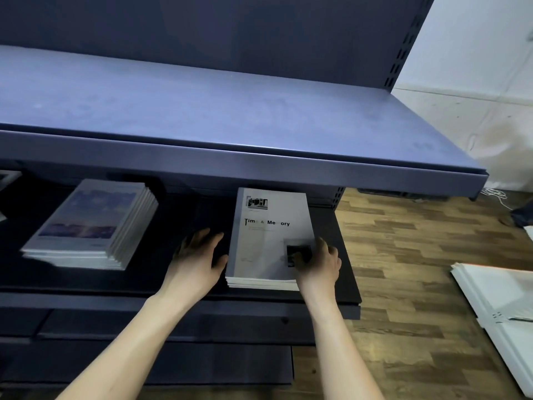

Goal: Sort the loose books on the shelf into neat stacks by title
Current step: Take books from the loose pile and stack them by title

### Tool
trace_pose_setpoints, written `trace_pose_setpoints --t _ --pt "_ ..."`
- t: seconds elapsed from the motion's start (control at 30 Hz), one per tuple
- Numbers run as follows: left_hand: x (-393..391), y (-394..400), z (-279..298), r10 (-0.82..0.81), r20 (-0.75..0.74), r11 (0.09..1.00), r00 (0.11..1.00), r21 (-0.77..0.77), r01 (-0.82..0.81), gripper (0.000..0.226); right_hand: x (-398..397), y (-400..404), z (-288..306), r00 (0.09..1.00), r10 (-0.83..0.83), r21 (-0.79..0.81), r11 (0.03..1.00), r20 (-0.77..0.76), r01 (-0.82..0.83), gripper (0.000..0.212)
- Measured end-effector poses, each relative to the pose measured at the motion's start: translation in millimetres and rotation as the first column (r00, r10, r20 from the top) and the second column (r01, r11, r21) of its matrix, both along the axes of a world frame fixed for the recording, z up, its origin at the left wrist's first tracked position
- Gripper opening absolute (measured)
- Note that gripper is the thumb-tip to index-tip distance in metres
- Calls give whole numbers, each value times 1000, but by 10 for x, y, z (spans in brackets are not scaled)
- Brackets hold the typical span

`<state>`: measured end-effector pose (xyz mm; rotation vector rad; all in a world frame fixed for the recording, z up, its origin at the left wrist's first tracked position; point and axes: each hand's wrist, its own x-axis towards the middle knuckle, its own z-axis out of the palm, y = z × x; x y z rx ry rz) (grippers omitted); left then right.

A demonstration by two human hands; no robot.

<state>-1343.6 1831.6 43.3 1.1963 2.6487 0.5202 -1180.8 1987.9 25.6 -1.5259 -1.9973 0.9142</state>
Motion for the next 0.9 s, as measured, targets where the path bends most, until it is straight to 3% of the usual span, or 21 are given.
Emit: trace_pose_setpoints --t 0.1,0.3,0.53,0.77,0.9 --pt "-8 23 -8 -1 1 1000 1000 0 1 57 5 -8 1 999 4 32 999 53 -6 62" --pt "-4 22 -17 2 8 1000 1000 -8 -2 56 7 -50 -67 990 -38 109 994 133 24 52" --pt "50 -47 15 13 -43 1000 999 0 -13 59 31 -99 -61 994 -12 130 992 111 -3 52" --pt "174 -230 64 30 -134 998 991 -47 -37 63 6 -464 -1 904 299 132 927 306 -352 64" --pt "283 -462 59 58 -176 996 983 -54 -68 61 6 -721 -7 847 410 132 871 337 -474 65"
